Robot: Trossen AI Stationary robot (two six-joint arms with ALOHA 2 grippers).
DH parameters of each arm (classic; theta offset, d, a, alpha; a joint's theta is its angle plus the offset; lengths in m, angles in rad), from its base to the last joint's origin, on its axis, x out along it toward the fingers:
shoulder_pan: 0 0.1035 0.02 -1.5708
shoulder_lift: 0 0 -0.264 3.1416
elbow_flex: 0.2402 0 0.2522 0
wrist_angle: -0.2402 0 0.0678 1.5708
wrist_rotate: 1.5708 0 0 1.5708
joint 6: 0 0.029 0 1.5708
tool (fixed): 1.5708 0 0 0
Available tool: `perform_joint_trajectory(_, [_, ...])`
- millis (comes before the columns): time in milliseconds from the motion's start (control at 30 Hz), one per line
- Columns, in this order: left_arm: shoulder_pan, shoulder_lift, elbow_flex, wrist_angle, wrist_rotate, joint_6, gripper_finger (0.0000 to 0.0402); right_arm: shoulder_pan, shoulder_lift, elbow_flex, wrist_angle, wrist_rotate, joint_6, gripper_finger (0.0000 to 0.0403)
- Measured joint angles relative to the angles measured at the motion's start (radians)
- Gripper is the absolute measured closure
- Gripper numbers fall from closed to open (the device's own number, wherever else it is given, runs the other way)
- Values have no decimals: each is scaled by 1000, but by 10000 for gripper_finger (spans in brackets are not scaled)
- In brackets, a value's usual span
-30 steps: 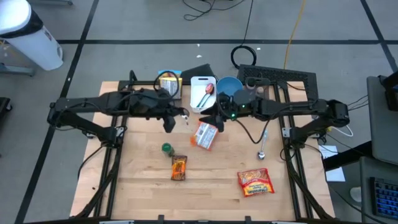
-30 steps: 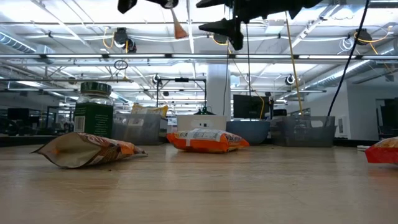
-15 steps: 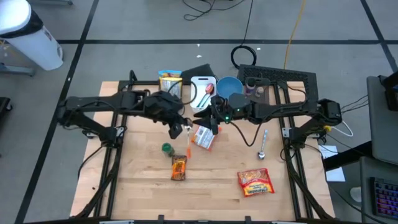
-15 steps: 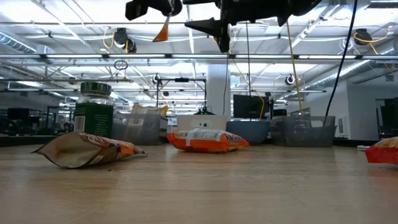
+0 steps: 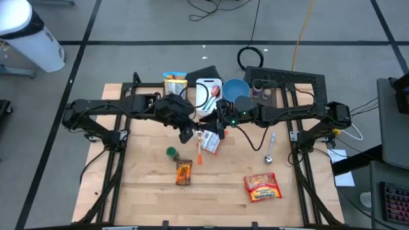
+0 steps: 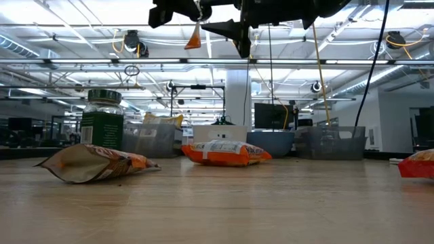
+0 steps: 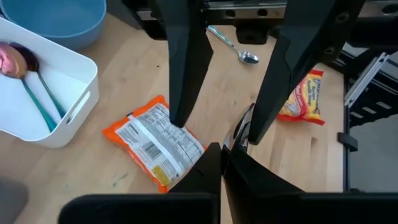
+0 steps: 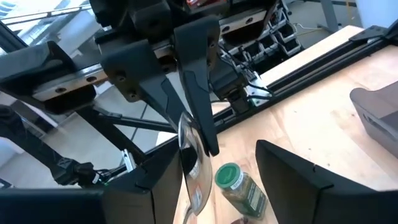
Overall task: Pick & Place Food Item
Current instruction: Put the orange spoon into the white bin
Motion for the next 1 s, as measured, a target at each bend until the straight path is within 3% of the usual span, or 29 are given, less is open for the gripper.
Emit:
perform_joint_trajectory(300, [3, 0, 0, -1, 0, 0, 396, 0, 0, 0, -5, -3, -11, 254])
perform_joint_trajectory(733, [14, 0, 0, -6, -5, -20, 385, -5, -1, 0, -17, 5, -68, 390])
perform_joint_trajectory(1000, [34, 0, 0, -4, 19, -22, 378, -6, -1, 0, -17, 10, -111, 398])
